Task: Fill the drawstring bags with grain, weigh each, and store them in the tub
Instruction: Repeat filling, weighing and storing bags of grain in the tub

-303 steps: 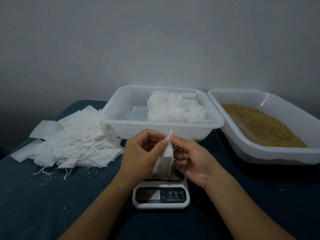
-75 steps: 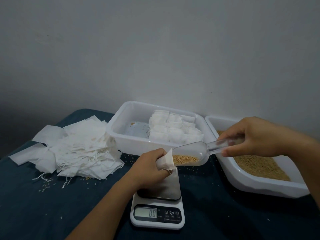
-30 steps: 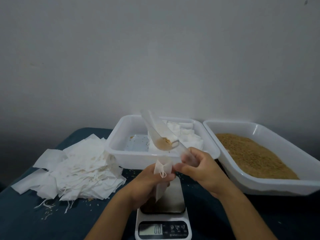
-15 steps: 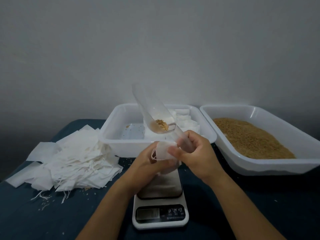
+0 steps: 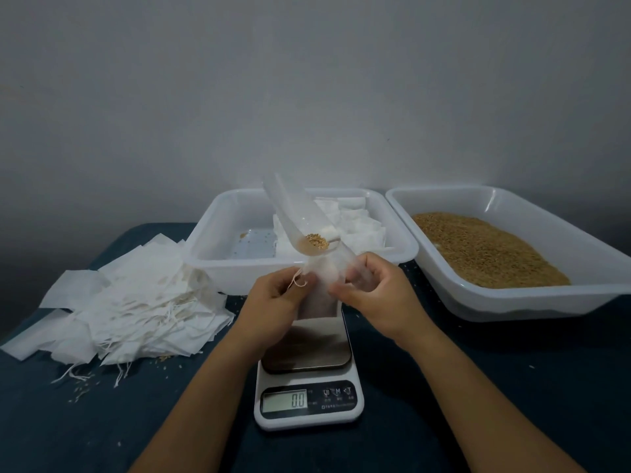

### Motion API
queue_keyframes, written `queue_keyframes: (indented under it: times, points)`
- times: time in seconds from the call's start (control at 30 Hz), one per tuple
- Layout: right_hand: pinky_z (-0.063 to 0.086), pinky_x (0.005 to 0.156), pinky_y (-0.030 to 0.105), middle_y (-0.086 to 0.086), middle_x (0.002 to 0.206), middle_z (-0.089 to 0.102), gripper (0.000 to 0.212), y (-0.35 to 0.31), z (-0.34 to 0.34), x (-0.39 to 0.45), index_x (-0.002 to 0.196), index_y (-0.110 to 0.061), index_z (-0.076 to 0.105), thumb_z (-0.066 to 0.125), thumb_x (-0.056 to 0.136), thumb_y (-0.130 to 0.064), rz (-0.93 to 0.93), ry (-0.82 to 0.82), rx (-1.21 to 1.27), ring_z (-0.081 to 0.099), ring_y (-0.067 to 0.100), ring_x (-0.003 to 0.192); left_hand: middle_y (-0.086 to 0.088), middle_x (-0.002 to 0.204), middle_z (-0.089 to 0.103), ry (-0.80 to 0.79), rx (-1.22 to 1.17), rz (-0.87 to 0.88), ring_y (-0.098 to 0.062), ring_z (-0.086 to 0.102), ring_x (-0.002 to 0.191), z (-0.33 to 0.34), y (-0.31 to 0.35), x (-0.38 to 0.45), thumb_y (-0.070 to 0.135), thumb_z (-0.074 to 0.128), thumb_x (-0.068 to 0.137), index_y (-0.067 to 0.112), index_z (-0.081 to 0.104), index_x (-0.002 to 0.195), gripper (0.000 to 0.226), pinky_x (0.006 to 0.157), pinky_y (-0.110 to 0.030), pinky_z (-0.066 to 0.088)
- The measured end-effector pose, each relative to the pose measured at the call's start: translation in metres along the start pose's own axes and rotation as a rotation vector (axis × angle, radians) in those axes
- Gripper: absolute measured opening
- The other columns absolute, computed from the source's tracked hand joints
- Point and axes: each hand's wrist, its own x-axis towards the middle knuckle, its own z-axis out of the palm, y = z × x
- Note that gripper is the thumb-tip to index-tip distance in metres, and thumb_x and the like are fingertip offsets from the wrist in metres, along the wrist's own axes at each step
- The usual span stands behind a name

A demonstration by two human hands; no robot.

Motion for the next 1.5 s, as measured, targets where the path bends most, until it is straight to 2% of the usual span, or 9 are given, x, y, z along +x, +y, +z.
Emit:
queue_keyframes:
  times: [0.1, 0.33, 0.57, 0.7, 0.8, 0.93, 1.07, 1.27, 1.5]
  points:
    - [0.059, 0.077, 0.048, 0.013, 0.083, 0.070, 0.033, 0.003, 0.004, -0.001, 0.085, -0.011, 0.062, 0.089, 0.082, -0.030, -0.009, 0.033, -0.047, 0.069, 0.036, 0.083, -0.006, 0.103, 0.080, -0.046, 0.028, -0.062, -0.026, 0.076, 0.103, -0.006, -0.004, 0.001, 0.029, 0.055, 0.109, 0.023, 0.081, 0.102, 0.027, 0.101, -0.051, 0.056]
    - [0.053, 0.070, 0.024, -0.001, 0.073, 0.063, 0.032, 0.014, 0.011, -0.007, 0.086, -0.006, 0.056, 0.084, 0.089, -0.021, 0.031, -0.085, -0.007, 0.061, 0.009, 0.073, -0.007, 0.084, 0.075, -0.145, 0.190, -0.087, -0.025, 0.074, 0.080, -0.026, -0.011, 0.002, 0.052, 0.060, 0.095, 0.014, 0.070, 0.084, 0.041, 0.080, -0.046, 0.060]
    - [0.049, 0.062, 0.017, -0.013, 0.070, 0.064, 0.029, 0.025, 0.019, -0.010, 0.081, -0.023, 0.058, 0.086, 0.087, -0.030, 0.037, -0.109, -0.171, 0.057, -0.001, 0.064, 0.019, 0.073, 0.072, -0.115, 0.527, -0.136, 0.000, 0.068, 0.069, -0.035, -0.016, 0.007, 0.029, 0.063, 0.097, 0.046, 0.071, 0.078, 0.027, 0.056, -0.008, 0.045]
    - [0.046, 0.058, 0.013, -0.016, 0.070, 0.065, 0.030, 0.027, 0.019, -0.011, 0.081, -0.025, 0.060, 0.088, 0.084, -0.036, 0.037, -0.071, -0.269, 0.056, -0.003, 0.061, 0.019, 0.083, 0.065, -0.069, 0.719, -0.134, -0.007, 0.063, 0.085, -0.035, -0.019, 0.007, 0.031, 0.067, 0.094, 0.032, 0.066, 0.089, 0.005, 0.064, -0.012, 0.039]
    - [0.047, 0.058, 0.012, -0.008, 0.080, 0.069, 0.033, 0.025, 0.017, -0.010, 0.084, -0.023, 0.061, 0.089, 0.082, -0.040, 0.043, 0.003, -0.261, 0.061, -0.002, 0.064, 0.029, 0.091, 0.059, -0.061, 0.655, -0.110, -0.001, 0.062, 0.087, -0.035, -0.019, 0.005, 0.024, 0.067, 0.092, 0.043, 0.061, 0.100, 0.021, 0.069, -0.008, 0.041]
    - [0.048, 0.059, 0.011, -0.011, 0.083, 0.070, 0.035, 0.021, 0.009, -0.007, 0.085, -0.025, 0.061, 0.085, 0.082, -0.050, 0.054, 0.089, -0.275, 0.064, 0.001, 0.071, 0.015, 0.092, 0.073, 0.024, 0.520, -0.175, -0.008, 0.071, 0.082, -0.039, -0.021, 0.008, 0.017, 0.066, 0.093, 0.038, 0.071, 0.097, 0.022, 0.073, -0.027, 0.059]
    - [0.047, 0.058, 0.013, -0.014, 0.079, 0.067, 0.035, 0.019, 0.003, -0.006, 0.082, -0.025, 0.059, 0.081, 0.085, -0.052, 0.032, 0.175, -0.268, 0.057, -0.002, 0.065, 0.017, 0.096, 0.070, 0.221, 0.578, -0.180, -0.004, 0.066, 0.090, -0.048, -0.027, 0.013, 0.019, 0.063, 0.091, 0.038, 0.070, 0.096, 0.021, 0.072, -0.015, 0.046]
    - [0.050, 0.071, 0.020, -0.016, 0.088, 0.073, 0.030, 0.020, -0.002, -0.006, 0.095, -0.030, 0.066, 0.076, 0.087, -0.057, 0.005, 0.273, -0.270, 0.068, 0.000, 0.081, 0.008, 0.097, 0.069, 0.380, 0.560, -0.337, -0.025, 0.070, 0.093, -0.063, -0.033, 0.016, 0.027, 0.058, 0.091, 0.027, 0.072, 0.105, 0.020, 0.082, -0.037, 0.059]
    - [0.058, 0.075, 0.031, -0.010, 0.088, 0.073, 0.034, 0.023, -0.003, -0.005, 0.097, -0.031, 0.068, 0.073, 0.085, -0.062, 0.003, 0.315, -0.272, 0.069, 0.007, 0.081, 0.013, 0.083, 0.065, 0.434, 0.546, -0.356, -0.016, 0.068, 0.063, -0.068, -0.034, 0.016, 0.029, 0.058, 0.091, 0.025, 0.069, 0.101, 0.015, 0.068, -0.033, 0.057]
